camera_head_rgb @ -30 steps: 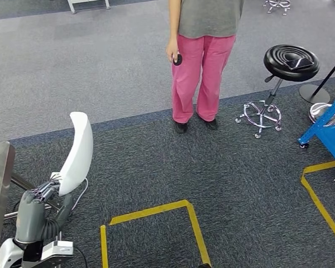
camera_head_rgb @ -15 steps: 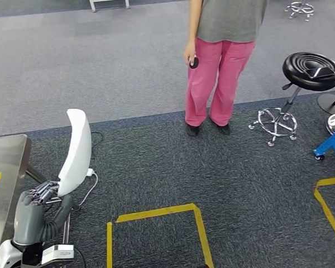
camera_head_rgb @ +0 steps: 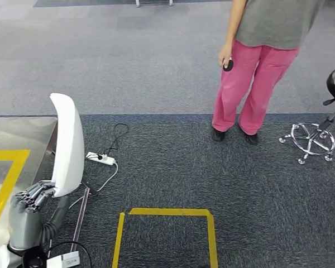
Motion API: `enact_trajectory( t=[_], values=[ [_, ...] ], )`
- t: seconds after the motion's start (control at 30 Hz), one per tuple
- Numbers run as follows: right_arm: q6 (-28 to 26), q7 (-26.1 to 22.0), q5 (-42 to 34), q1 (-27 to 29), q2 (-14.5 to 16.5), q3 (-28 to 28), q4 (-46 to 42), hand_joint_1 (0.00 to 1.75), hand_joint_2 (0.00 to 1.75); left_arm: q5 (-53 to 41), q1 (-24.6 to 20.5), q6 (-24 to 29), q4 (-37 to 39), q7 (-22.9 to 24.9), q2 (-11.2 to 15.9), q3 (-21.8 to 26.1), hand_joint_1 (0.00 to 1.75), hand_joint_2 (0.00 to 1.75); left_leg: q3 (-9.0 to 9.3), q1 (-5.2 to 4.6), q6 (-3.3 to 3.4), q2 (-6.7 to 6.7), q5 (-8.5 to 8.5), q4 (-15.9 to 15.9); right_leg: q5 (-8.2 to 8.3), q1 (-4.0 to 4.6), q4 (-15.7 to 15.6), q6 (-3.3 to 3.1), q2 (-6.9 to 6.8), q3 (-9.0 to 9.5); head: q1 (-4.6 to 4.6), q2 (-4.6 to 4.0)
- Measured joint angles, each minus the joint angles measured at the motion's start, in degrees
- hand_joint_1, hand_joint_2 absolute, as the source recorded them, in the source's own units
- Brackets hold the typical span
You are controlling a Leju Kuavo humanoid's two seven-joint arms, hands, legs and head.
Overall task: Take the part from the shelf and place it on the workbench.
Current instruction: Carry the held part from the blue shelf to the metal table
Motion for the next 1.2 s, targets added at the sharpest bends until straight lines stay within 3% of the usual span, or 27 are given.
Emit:
enact_trajectory(
  t=[0.03,0.1,0.17,0.2,0.27,0.3,0.37,0.4,0.43,0.47,0.53,0.6,0.63,0.7,0.77,0.83,0.9,0.93,1.0,1.07,1.13,1.2],
  values=[
    [0.0,0.0,0.0,0.0,0.0,0.0,0.0,0.0,0.0,-0.8,-0.2,0.4,0.0,0.0,-0.2,0.0,1.75,1.75,1.8,-0.35,0.24,1.37,1.22,-3.5,-0.31,0.13,0.0,0.3,-0.65,0.3,-0.04,0.0],
    [0.0,0.0,0.0,-0.1,0.0,0.0,0.0,0.0,0.0,-1.3,-0.5,0.6,-0.1,0.0,-0.6,0.0,1.75,1.75,3.44,-1.01,0.8,3.18,1.37,-7.0,-0.81,0.41,0.0,0.92,-1.88,0.67,-0.04,0.0],
    [0.1,0.1,0.0,-0.2,0.0,0.0,0.0,0.0,0.0,-1.8,-0.6,0.7,-0.2,-0.1,-0.8,0.1,1.75,1.75,3.44,-1.2,1.46,2.2,1.08,-7.5,-1.12,0.49,-0.2,1.49,-3.09,1.07,-0.03,0.0],
    [0.1,0.1,0.1,-0.3,0.0,0.0,0.0,0.0,0.0,-2.6,-0.6,0.7,-0.3,-0.6,-1.1,0.3,1.75,1.75,3.51,-1.11,1.76,1.43,1.13,-7.7,-1.49,0.39,0.0,1.77,-2.5,1.15,0.03,0.0],
    [0.1,0.1,0.2,-0.5,0.0,0.0,-0.1,0.0,0.0,-5.9,-0.7,0.8,-0.6,-2.8,-2.2,1.2,1.75,1.75,3.71,-0.77,2.48,0.02,1.29,-8.0,-3.51,0.18,3.2,2.19,0.89,-0.34,0.18,0.0],
    [0.1,0.2,0.2,-0.5,0.0,0.1,-0.1,0.0,0.0,-8.0,-0.9,0.8,-0.8,-4.5,-3.2,1.9,1.75,1.75,3.71,-0.74,2.73,-0.68,1.27,-8.0,-5.12,0.13,6.7,2.22,2.91,-2.18,0.29,0.0],
    [0.2,0.4,0.4,-0.5,0.0,0.1,-0.1,0.0,0.0,-11.7,-1.0,0.8,-1.0,-8.5,-5.6,3.8,1.75,1.75,3.74,-0.83,3.06,-2.34,1.18,-8.0,-7.69,0.22,14.6,2.17,4.45,-6.76,0.39,0.0],
    [0.2,0.5,0.5,-0.4,0.0,0.1,-0.1,0.0,0.0,-13.2,-1.1,0.8,-1.2,-10.1,-6.8,4.7,1.75,1.75,3.81,-0.91,3.11,-3.25,1.14,-8.0,-7.59,0.3,16.6,2.07,4.62,-8.38,0.38,0.0],
    [0.3,0.6,0.6,-0.3,0.0,0.1,-0.1,0.0,0.0,-14.5,-1.2,0.8,-1.5,-11.3,-7.8,5.5,1.75,1.75,3.92,-0.97,3.13,-4.19,1.11,-8.0,-6.23,0.36,16.3,1.93,4.73,-8.94,0.38,0.0],
    [0.3,0.6,0.7,-0.3,0.0,0.1,-0.1,0.0,0.0,-15.6,-1.4,0.8,-1.9,-11.9,-8.7,6.2,1.75,1.75,4.08,-1.01,3.12,-5.11,1.08,-8.0,-3.83,0.38,13.7,1.74,5.1,-8.38,0.37,0.0],
    [0.3,0.7,0.7,-0.3,0.0,0.1,-0.1,0.0,0.0,-17.4,-2.0,0.8,-2.9,-12.3,-10.1,7.1,1.75,1.75,4.25,-1.03,2.94,-6.77,0.96,-7.9,0.75,0.26,5.9,1.37,7.58,-5.67,0.34,0.0],
    [0.3,0.8,0.7,-0.3,-0.1,0.1,-0.1,0.0,0.0,-18.6,-2.7,0.8,-3.8,-12.3,-11.1,7.4,1.75,1.75,3.94,-0.89,2.46,-8.17,0.99,-7.8,2.06,0.16,1.3,1.15,9.68,-3.55,0.31,0.0],
    [0.3,0.8,0.7,-0.4,-0.1,0.1,0.0,0.0,0.0,-19.1,-3.0,0.9,-4.2,-12.3,-11.5,7.4,1.75,1.75,3.72,-0.78,2.14,-8.81,1.12,-7.8,1.84,0.2,0.9,1.05,9.73,-3.16,0.31,0.0],
    [0.3,0.9,0.7,-0.5,-0.1,0.1,0.0,0.0,0.0,-19.6,-3.3,0.9,-5.0,-12.3,-12.0,7.5,1.75,1.75,3.42,-0.67,1.52,-9.44,1.19,-7.7,1.97,0.17,0.4,0.68,8.44,-2.7,0.29,0.0],
    [0.2,0.8,0.7,-0.5,-0.1,0.1,0.0,0.0,0.0,-19.8,-3.8,0.9,-5.5,-12.3,-12.3,7.5,1.75,1.75,2.35,-0.9,1.01,-6.79,-0.41,-5.3,2.11,-0.05,-0.2,0.15,6.76,-2.23,-0.05,0.0],
    [0.2,0.8,0.7,-0.4,-0.1,0.1,0.0,0.0,0.0,-20.0,-4.5,0.9,-5.7,-12.3,-12.6,7.5,1.75,1.75,-0.58,-0.83,0.47,-3.17,-3.76,1.2,1.96,-0.04,-0.4,-0.25,4.96,-1.89,-0.41,0.0],
    [0.2,0.8,0.7,-0.3,-0.1,0.1,0.0,0.0,0.0,-20.0,-4.7,0.9,-5.7,-12.2,-12.8,7.4,1.75,1.75,-3.4,-0.43,-0.06,-2.03,-5.61,7.2,1.67,0.0,-0.3,-0.37,3.09,-1.69,-0.45,0.0],
    [0.2,0.8,0.7,-0.2,-0.1,0.1,0.0,0.0,0.0,-20.0,-4.7,0.9,-5.7,-11.9,-12.8,7.4,1.75,1.75,-3.59,-0.23,-0.24,-1.79,-5.03,7.5,1.51,0.0,-0.3,-0.34,2.23,-1.56,-0.44,0.0],
    [0.2,0.8,0.7,-0.3,-0.1,0.1,0.0,0.0,0.0,-20.1,-4.7,0.9,-5.7,-11.4,-12.8,7.4,1.75,1.75,-0.84,0.0,-0.33,-0.73,-1.24,2.0,1.14,0.0,-0.3,-0.14,0.73,-1.07,-0.45,0.0],
    [0.2,0.8,0.6,-0.3,-0.1,0.1,0.0,0.0,0.0,-20.1,-5.0,0.9,-5.7,-11.4,-12.9,7.4,1.75,1.75,2.71,-0.44,0.02,2.11,1.24,-5.1,0.66,0.21,-0.3,0.34,-0.48,-0.58,-0.5,0.0],
    [0.2,0.7,0.6,-0.4,-0.1,0.1,-0.1,0.0,0.0,-20.1,-5.3,0.9,-5.6,-11.6,-13.0,7.3,1.75,1.75,3.76,-1.04,0.65,3.59,1.14,-7.7,0.26,0.54,-0.3,0.93,-1.76,-0.29,-0.45,0.0],
    [0.2,0.7,0.6,-0.5,-0.1,0.1,-0.1,0.0,0.0,-20.2,-5.4,0.9,-5.6,-11.9,-13.1,7.3,1.75,1.75,3.69,-1.05,1.34,2.28,1.17,-8.1,-0.16,0.56,-0.4,1.59,-2.9,-0.01,-0.35,0.0]
  ],
)
